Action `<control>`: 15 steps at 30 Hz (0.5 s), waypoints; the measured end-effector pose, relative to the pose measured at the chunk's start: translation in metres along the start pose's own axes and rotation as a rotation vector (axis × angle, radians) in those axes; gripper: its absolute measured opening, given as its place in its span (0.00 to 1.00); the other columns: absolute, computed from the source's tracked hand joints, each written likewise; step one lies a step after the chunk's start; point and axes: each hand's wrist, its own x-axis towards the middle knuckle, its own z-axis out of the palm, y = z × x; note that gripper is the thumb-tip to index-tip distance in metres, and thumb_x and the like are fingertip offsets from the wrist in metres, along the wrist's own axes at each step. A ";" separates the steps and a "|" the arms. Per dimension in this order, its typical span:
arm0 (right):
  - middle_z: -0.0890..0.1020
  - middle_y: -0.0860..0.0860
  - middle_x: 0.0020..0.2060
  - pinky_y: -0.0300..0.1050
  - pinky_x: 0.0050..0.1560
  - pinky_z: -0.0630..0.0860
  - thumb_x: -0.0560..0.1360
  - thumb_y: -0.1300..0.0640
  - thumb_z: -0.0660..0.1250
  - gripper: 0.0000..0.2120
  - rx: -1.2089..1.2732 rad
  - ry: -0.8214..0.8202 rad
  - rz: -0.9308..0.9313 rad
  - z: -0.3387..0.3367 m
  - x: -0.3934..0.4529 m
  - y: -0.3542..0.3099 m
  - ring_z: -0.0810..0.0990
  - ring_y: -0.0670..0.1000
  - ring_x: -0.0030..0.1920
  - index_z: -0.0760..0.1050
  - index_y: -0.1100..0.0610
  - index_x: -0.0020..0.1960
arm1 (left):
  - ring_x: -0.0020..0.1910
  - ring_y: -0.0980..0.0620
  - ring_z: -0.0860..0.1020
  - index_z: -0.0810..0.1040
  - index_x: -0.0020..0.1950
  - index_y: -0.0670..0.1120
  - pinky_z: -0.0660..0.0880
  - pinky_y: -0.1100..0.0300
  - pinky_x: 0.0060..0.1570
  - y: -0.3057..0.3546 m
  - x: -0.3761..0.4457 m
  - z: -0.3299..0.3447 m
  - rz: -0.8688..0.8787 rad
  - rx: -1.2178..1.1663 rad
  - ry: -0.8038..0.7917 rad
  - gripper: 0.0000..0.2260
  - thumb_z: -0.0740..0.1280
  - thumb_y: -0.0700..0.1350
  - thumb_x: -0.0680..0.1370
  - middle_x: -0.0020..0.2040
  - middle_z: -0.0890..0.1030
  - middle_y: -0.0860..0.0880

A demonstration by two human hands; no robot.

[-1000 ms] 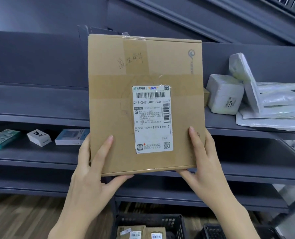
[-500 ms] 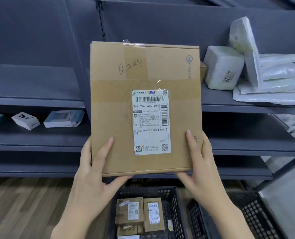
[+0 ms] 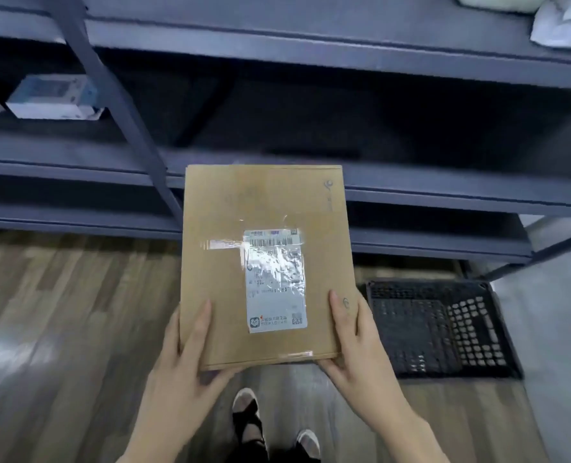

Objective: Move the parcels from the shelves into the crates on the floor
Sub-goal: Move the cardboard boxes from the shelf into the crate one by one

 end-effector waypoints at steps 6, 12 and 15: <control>0.45 0.54 0.75 0.49 0.69 0.67 0.75 0.44 0.67 0.45 -0.018 -0.212 0.082 0.071 -0.030 0.069 0.54 0.52 0.75 0.34 0.41 0.75 | 0.71 0.48 0.66 0.44 0.71 0.71 0.70 0.53 0.61 -0.049 -0.026 0.086 -0.200 -0.024 -0.205 0.44 0.71 0.62 0.65 0.77 0.52 0.50; 0.45 0.55 0.75 0.45 0.70 0.64 0.75 0.42 0.64 0.43 -0.037 -0.331 0.206 0.145 -0.033 0.133 0.55 0.53 0.74 0.39 0.49 0.77 | 0.69 0.46 0.68 0.39 0.71 0.70 0.70 0.52 0.62 -0.110 -0.007 0.163 -0.229 0.059 -0.396 0.45 0.66 0.70 0.65 0.77 0.48 0.54; 0.43 0.54 0.74 0.43 0.69 0.64 0.75 0.41 0.63 0.44 -0.049 -0.332 0.251 0.187 -0.020 0.171 0.56 0.52 0.73 0.35 0.48 0.76 | 0.71 0.47 0.66 0.39 0.71 0.70 0.69 0.51 0.63 -0.144 0.021 0.206 -0.170 0.064 -0.436 0.44 0.65 0.70 0.65 0.77 0.47 0.55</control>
